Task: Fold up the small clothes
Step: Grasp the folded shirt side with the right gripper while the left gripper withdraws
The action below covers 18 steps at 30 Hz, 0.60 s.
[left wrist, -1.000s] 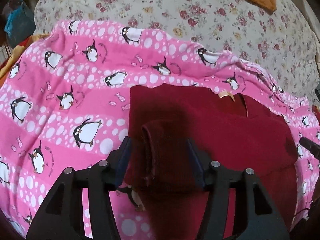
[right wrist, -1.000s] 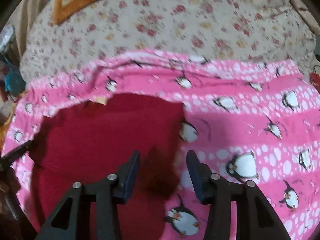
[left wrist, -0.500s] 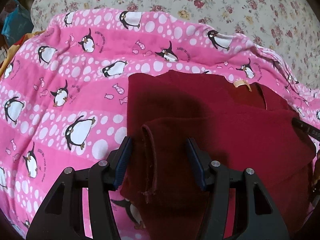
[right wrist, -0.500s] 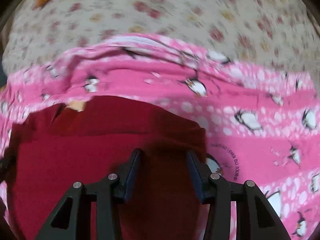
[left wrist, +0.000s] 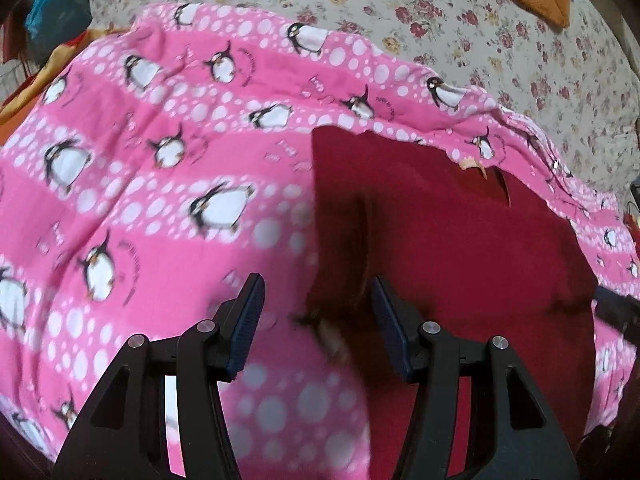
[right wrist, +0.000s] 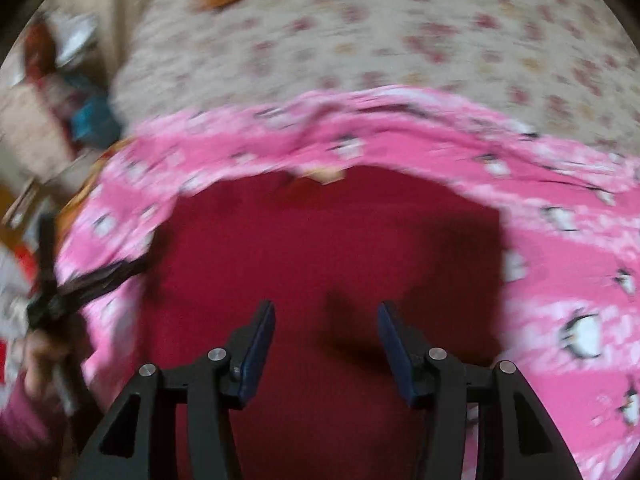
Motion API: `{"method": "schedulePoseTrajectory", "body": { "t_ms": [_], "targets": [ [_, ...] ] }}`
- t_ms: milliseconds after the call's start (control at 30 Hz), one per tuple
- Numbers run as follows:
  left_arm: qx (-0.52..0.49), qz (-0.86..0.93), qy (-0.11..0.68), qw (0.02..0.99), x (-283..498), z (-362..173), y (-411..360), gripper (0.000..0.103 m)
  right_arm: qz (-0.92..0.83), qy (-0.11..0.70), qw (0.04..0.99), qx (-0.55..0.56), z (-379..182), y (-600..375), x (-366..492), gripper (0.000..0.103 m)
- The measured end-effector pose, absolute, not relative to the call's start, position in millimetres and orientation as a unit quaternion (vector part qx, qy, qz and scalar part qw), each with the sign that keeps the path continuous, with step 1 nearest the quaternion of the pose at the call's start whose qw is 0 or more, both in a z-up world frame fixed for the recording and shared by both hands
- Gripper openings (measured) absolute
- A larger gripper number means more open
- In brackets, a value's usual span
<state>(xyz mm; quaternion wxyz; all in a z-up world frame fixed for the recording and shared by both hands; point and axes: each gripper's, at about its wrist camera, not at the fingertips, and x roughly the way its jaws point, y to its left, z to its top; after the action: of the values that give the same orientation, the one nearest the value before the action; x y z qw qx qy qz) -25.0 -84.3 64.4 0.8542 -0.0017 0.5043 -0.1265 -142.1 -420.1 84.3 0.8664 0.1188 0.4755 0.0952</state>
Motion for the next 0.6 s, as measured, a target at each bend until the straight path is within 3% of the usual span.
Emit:
{"method": "schedulePoseTrajectory", "body": {
  "t_ms": [467,600],
  "targets": [
    [-0.015,-0.114,0.518,0.848,-72,62,-40,0.055,0.271,0.538,0.789,0.119,29,-225,-162,0.053],
    [-0.026,-0.125,0.526,0.841,-86,60,-36,0.055,0.273,0.521,0.807,0.051,34,-201,-191,0.055]
  ]
}}
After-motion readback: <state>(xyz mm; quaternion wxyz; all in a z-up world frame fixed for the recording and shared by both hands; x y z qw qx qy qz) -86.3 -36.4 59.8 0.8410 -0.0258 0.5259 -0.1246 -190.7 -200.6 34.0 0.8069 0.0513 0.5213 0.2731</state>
